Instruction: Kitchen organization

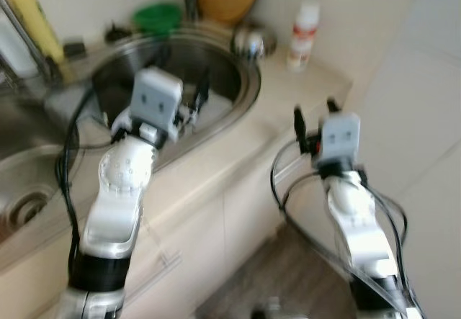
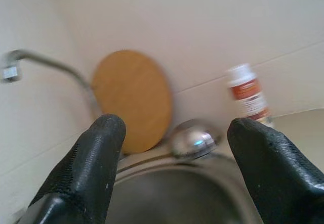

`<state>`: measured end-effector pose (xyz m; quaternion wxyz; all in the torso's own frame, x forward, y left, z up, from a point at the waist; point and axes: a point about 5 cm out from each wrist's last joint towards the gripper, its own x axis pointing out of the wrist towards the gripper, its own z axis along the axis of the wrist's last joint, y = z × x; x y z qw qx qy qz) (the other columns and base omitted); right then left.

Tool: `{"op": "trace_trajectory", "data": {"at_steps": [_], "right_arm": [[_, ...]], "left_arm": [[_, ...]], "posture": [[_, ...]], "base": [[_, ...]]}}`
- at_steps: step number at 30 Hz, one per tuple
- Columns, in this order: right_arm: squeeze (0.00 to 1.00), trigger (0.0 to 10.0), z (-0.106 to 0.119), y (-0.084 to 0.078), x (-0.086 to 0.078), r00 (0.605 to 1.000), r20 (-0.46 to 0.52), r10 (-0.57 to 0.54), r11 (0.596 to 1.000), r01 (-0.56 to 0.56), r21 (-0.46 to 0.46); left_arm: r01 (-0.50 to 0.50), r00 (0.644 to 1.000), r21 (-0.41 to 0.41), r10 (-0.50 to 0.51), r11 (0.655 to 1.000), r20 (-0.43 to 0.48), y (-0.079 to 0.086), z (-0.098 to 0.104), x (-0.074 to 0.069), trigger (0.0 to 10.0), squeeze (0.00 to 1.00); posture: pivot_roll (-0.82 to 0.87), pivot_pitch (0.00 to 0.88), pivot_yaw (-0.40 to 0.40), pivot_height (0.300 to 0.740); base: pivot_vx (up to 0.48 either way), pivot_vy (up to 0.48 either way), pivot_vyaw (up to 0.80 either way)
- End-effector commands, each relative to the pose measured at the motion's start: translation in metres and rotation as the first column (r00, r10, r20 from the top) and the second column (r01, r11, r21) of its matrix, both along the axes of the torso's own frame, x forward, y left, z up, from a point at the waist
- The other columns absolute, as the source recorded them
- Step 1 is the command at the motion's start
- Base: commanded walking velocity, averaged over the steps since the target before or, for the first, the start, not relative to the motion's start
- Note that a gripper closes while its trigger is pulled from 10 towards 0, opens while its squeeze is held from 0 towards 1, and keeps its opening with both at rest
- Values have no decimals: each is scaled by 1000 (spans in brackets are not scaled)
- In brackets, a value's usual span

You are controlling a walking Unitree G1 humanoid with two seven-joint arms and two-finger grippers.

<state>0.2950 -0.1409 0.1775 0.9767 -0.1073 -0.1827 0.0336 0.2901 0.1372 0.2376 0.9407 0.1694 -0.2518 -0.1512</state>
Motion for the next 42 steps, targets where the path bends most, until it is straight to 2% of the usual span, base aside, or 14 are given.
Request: {"op": "trace_trajectory", "data": {"at_steps": [1,12,42], "right_arm": [[0,10000,-2,-5,-4,1000,-10,-13,1000,12,-16],[0,10000,1,2,-3,1000,11,2,1000,-1,-31],[0,10000,-2,4,-3,1000,10,5,999,-4,-38]], "left_arm": [[35,999,16,-36,999,26,-7,2,-4,10000,0],[57,998,11,-57,998,36,-10,4,-6,10000,0],[66,998,-10,-66,998,16,-12,-1,-5,10000,0]], "posture": [[-106,51,39,740],[-99,48,40,740],[-99,31,35,740]], "base": [[0,0,-800],[0,0,-777],[-336,0,0]]}}
